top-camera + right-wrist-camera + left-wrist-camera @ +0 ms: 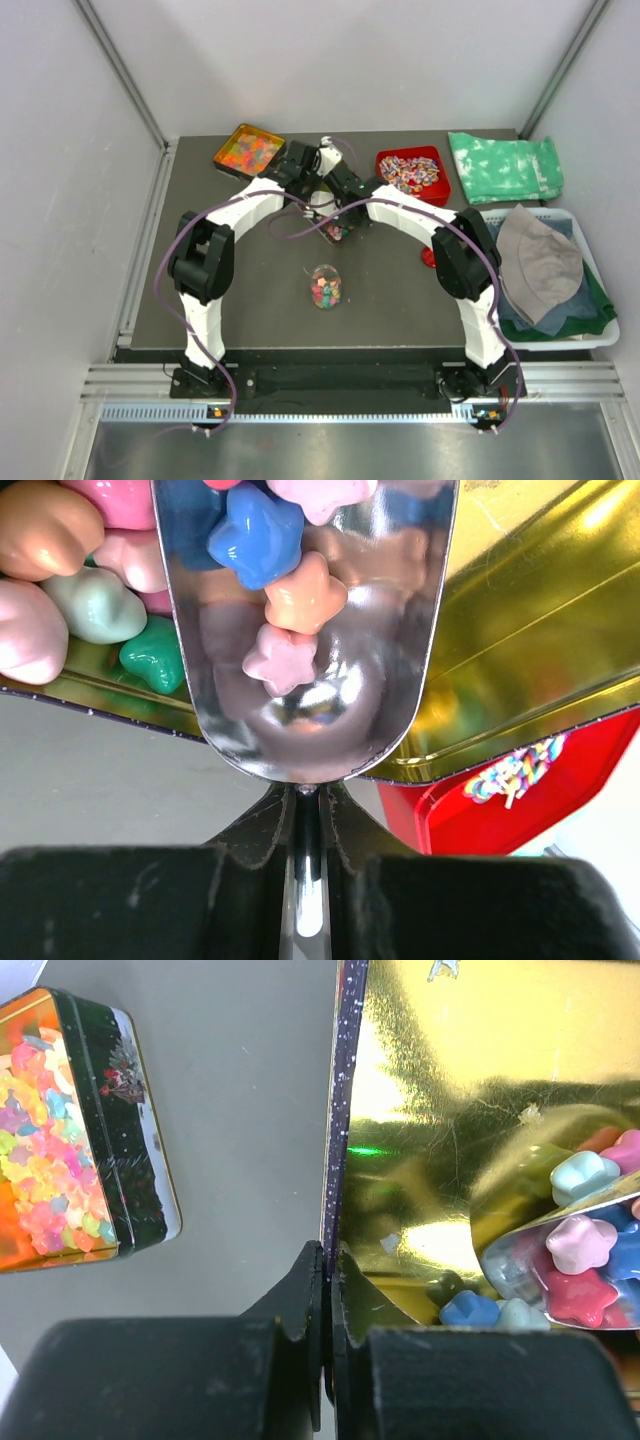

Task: Pack the candies
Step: Scoop the fake candies from the storage box.

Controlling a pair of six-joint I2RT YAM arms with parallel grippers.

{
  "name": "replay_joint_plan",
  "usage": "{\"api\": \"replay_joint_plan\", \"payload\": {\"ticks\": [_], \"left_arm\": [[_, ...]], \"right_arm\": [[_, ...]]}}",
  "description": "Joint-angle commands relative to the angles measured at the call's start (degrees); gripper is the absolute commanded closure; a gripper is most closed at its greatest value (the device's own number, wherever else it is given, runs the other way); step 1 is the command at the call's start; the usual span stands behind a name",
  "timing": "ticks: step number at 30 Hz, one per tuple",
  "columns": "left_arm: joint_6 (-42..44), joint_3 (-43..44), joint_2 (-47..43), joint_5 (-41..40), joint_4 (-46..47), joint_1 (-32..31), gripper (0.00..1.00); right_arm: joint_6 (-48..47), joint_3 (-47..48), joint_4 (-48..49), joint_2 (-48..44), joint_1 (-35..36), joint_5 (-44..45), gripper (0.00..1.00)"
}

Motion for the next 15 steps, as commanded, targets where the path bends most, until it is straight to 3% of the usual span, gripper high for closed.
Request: {"api": "replay_joint_plan", "payload": {"ticks": [1, 6, 15], "left_arm": [[-4.5, 0.1, -4.1, 6.3, 3.7, -2.7, 1.00], [-4.4, -0.6, -4.1, 7.1, 3.7, -2.6, 1.00], [-3.7, -0.7, -3.9, 11.2, 2.7, -2.7, 1.00]], "right_arm": [[1.6, 4.5, 11.8, -0.8, -1.2, 2.6, 1.00], [-4.1, 1.3, 18.5, -2.1, -1.3, 8.8, 1.00], [-13.1, -0.6, 22.0, -2.5, -1.2, 9.5, 1.00]]}}
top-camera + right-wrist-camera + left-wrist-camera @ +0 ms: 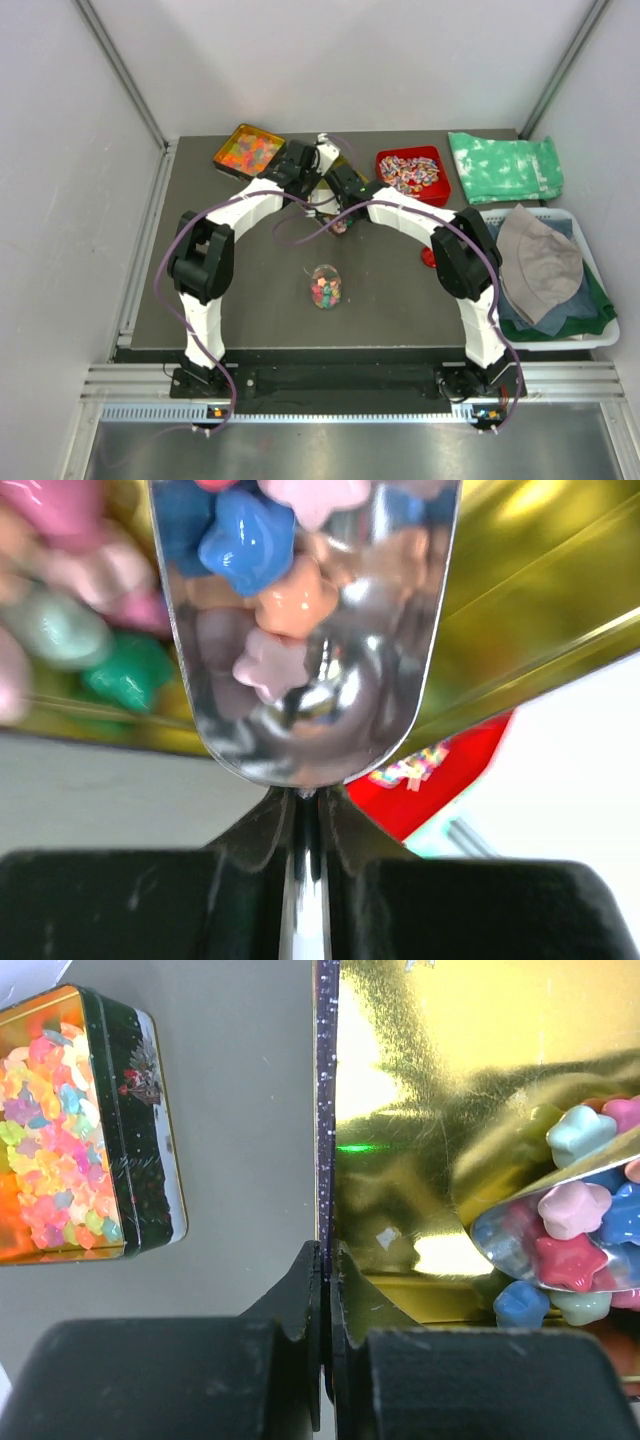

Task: Pack the candies
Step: Scoop the fake candies from the storage box.

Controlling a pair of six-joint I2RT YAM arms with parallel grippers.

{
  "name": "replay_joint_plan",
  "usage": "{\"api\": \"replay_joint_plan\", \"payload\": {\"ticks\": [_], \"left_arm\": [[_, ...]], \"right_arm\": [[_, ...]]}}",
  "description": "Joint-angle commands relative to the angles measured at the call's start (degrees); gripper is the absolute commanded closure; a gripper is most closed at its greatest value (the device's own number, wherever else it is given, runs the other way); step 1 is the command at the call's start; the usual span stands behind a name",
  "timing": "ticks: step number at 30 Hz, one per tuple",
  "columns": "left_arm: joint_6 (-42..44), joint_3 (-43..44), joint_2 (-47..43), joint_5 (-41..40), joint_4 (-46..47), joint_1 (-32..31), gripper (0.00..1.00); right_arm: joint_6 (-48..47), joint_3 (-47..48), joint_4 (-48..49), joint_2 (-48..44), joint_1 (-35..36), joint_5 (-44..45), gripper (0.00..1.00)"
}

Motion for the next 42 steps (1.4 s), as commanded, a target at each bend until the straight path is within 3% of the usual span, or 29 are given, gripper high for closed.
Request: {"api": "replay_joint_plan", "payload": {"ticks": [1, 9, 17, 31, 42], "left_arm": [[-1.0, 0.1, -3.9, 12.7, -0.4, -3.0, 1.00], [-0.8, 0.1, -3.7, 13.9, -1.3, -3.0, 1.00], [-0.9, 0.2, -2.4, 12.4, -1.9, -2.9, 1.00], [-2.6, 0.5, -0.8, 13.2, -1.4, -2.1, 1.00], [-3.6, 1.3, 0.5, 12.8, -1.8, -2.0, 1.00]], "right_arm": [[-4.3, 1.8, 13.2, -2.3, -0.8, 1.8, 1.00], [-4.8, 2.8, 12.1, -1.5, -0.5, 0.6, 1.00], [-3.7, -1.9, 12.1, -6.3, -1.3, -2.3, 1.00], [-0.8, -5.1, 4.1, -13.3, -3.4, -7.9, 1.00], [0.9, -5.9, 1.9, -14.9, -3.9, -11.5, 1.00]]}}
